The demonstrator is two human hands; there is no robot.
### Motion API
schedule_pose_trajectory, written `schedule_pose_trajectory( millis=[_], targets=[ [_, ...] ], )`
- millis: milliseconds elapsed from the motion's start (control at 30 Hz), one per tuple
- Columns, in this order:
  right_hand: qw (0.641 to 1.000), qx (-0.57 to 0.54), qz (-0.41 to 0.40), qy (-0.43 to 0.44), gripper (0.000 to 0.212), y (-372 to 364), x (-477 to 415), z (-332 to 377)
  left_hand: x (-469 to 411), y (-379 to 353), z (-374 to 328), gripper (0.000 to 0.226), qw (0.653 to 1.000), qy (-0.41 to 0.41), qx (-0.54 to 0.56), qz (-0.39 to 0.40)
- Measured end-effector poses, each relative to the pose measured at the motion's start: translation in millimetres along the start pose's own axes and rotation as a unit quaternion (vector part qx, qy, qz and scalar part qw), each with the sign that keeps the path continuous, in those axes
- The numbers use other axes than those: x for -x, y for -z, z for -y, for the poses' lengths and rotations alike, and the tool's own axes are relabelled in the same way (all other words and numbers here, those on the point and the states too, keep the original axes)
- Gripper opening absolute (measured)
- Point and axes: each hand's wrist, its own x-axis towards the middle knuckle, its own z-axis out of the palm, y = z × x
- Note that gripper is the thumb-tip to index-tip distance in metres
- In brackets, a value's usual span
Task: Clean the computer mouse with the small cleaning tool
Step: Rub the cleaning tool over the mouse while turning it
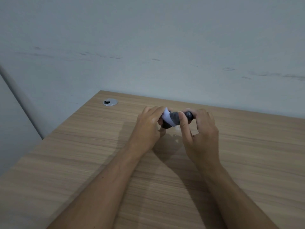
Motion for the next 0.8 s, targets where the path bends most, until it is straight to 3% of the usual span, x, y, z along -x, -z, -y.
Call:
schedule_pose_trajectory(
  millis=[167, 400, 567, 800],
  targets=[
    [0.996, -0.013, -0.04, -0.082, 0.026, 1.3, -2.9, -9.0, 0.3, 0.0, 5.8, 0.07, 1.0, 0.023, 0.021, 0.004],
    [0.994, -0.055, 0.015, -0.092, 0.016, -5.7, 0.6, -2.2, 2.9, 6.0, -0.8, 0.056, 0.994, 0.079, 0.068, -0.014],
    [0.986, -0.038, -0.019, -0.162, 0.022, 1.4, -0.8, -28.1, 2.3, 5.3, -6.7, 0.054, 0.98, 0.152, 0.126, -0.007],
    [0.991, -0.081, 0.076, -0.069, 0.014, -1.5, 0.4, -14.6, 4.6, 11.7, -6.9, 0.048, 0.954, 0.24, 0.182, 0.001]
  ],
)
